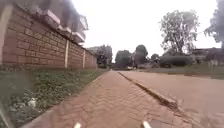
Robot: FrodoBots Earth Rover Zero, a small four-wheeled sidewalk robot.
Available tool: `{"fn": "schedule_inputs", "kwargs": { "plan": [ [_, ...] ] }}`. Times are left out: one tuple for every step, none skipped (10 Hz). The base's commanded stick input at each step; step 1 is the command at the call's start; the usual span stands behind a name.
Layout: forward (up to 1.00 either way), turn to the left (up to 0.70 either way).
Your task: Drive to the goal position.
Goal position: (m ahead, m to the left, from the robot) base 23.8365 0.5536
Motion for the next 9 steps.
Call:
{"fn": "schedule_inputs", "kwargs": {
  "plan": [
    [0.5,0.0],
    [0.5,0.0],
    [0.5,0.0],
    [0.5,0.0],
    [0.5,0.0],
    [0.5,0.0],
    [0.5,0.0],
    [0.5,0.0],
    [0.5,0.0]
  ]
}}
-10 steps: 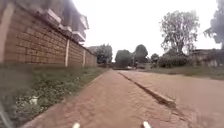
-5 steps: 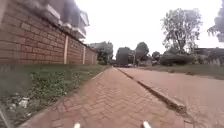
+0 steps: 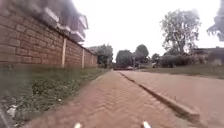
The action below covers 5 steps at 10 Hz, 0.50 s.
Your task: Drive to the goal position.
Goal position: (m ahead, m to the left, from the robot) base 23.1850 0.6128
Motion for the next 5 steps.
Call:
{"fn": "schedule_inputs", "kwargs": {
  "plan": [
    [0.5,0.0],
    [0.5,0.0],
    [0.5,0.0],
    [0.5,0.0],
    [0.5,0.0]
  ]
}}
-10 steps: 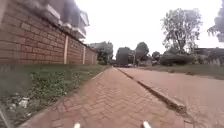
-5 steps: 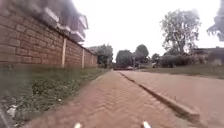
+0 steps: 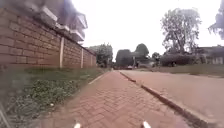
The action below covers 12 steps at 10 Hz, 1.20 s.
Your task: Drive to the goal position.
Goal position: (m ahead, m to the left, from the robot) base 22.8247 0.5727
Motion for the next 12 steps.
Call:
{"fn": "schedule_inputs", "kwargs": {
  "plan": [
    [0.5,0.0],
    [0.5,0.0],
    [0.5,0.0],
    [0.5,0.0],
    [0.5,0.0],
    [0.5,0.0],
    [0.5,0.0],
    [0.5,0.0],
    [0.5,0.0],
    [0.5,0.0],
    [0.5,0.0],
    [0.5,0.0]
  ]
}}
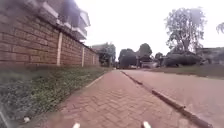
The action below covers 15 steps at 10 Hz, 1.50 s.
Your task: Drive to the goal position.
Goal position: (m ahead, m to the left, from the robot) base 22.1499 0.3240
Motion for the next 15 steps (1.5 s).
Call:
{"fn": "schedule_inputs", "kwargs": {
  "plan": [
    [0.5,0.0],
    [0.5,0.0],
    [0.5,0.0],
    [0.5,0.0],
    [0.5,0.0],
    [0.5,0.0],
    [0.5,0.0],
    [0.5,0.0],
    [0.5,0.0],
    [0.5,0.0],
    [0.5,0.0],
    [0.5,0.0],
    [0.5,0.0],
    [0.5,0.0],
    [0.5,0.0]
  ]
}}
